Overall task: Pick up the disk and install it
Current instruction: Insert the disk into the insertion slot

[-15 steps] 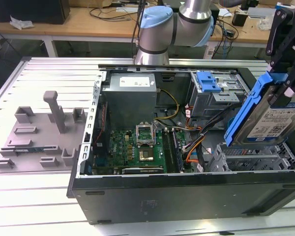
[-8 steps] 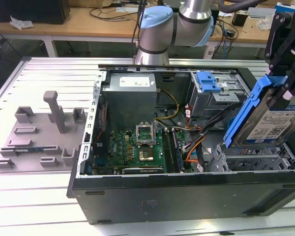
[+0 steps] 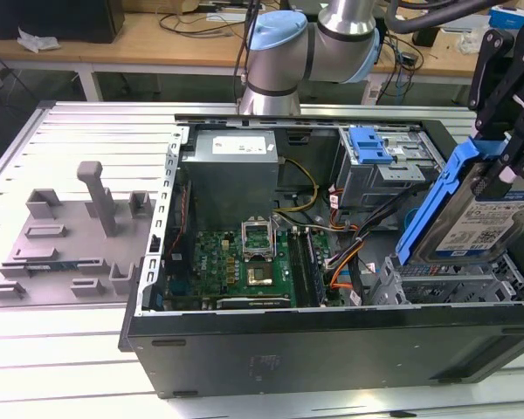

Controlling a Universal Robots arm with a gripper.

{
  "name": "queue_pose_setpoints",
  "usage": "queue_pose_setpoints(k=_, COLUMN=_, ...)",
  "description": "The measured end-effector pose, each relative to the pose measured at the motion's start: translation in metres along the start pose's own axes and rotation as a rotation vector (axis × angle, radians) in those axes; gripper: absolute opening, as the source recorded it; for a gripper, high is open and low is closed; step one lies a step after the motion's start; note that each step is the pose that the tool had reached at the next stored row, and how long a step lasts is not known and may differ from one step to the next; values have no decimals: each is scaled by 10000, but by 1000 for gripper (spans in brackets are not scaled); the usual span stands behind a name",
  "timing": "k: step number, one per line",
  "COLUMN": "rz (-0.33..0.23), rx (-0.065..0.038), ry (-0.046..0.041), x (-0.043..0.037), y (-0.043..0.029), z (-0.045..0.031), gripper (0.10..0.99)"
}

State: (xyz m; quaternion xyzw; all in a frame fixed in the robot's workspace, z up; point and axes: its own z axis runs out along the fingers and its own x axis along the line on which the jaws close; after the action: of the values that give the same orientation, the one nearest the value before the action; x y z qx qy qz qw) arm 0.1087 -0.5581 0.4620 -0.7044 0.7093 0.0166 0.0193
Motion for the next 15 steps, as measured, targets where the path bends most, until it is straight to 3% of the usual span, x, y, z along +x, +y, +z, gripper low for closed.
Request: queue_pose_setpoints(k=15, rz=0, rx=-1, ry=1, x=17, y=-13, z=125, gripper=365)
